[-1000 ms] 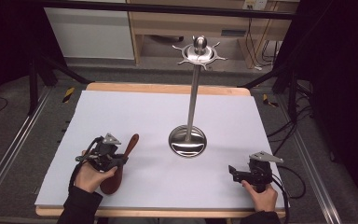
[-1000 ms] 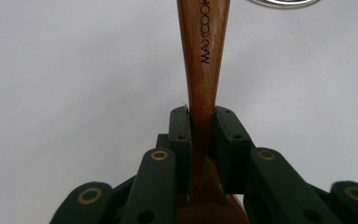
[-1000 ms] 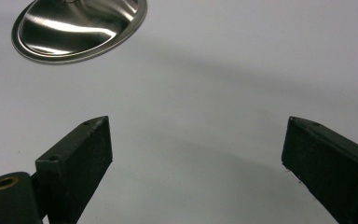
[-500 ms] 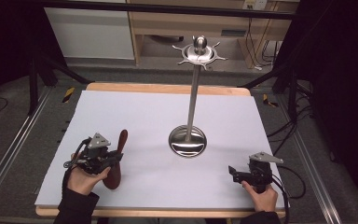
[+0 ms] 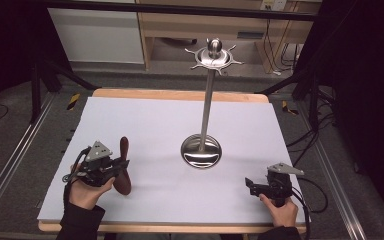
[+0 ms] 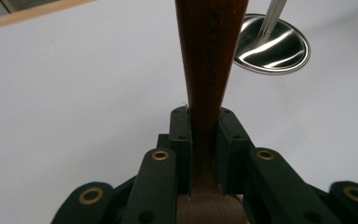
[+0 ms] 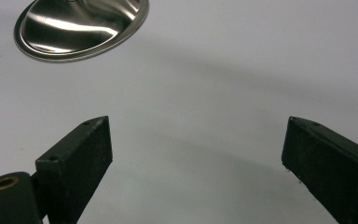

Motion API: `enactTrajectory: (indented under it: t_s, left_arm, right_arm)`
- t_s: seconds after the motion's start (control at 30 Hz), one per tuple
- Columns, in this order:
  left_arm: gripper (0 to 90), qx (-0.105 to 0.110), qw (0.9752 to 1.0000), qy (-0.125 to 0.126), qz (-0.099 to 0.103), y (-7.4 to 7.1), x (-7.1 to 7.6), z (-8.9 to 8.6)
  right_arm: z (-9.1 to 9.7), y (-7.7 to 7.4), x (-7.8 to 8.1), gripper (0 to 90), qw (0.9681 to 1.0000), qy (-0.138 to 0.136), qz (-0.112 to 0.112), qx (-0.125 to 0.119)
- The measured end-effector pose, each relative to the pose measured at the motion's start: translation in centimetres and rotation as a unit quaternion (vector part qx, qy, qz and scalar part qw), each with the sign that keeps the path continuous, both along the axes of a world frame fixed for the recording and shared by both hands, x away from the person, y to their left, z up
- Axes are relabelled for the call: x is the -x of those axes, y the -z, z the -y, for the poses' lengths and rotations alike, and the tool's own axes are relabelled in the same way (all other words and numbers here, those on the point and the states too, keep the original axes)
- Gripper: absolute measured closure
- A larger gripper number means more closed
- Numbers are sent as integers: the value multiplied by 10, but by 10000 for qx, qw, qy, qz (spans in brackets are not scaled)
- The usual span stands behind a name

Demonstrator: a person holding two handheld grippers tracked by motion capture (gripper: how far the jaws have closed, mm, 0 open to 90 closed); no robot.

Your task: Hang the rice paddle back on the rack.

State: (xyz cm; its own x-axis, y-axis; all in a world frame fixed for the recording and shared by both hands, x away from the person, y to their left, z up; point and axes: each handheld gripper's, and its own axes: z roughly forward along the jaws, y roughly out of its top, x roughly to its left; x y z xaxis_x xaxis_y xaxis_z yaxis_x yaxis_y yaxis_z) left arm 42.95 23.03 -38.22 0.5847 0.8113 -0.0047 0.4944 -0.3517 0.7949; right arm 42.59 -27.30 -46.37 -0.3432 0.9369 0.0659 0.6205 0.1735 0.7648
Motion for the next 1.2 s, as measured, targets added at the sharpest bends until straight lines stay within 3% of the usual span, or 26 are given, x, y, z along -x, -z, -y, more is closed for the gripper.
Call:
enactTrajectory:
  t_s: [0.4,0.7,0.9,1.2]
  left_arm:
    - [778,357,9978,-90,557,-14,7,-6]
    - [778,514,9956,-95,777,-25,4,-6]
    - [778,741,9929,-53,924,-36,1,-5]
    - [778,897,9900,110,1085,-55,-4,12]
  right_arm:
    - [0,0,0,88,10000,10,16,-16]
    - [0,0,0,88,10000,23,28,1]
    - [-1,1,0,88,10000,65,23,29]
    - [-1,0,-1,88,10000,49,67,51]
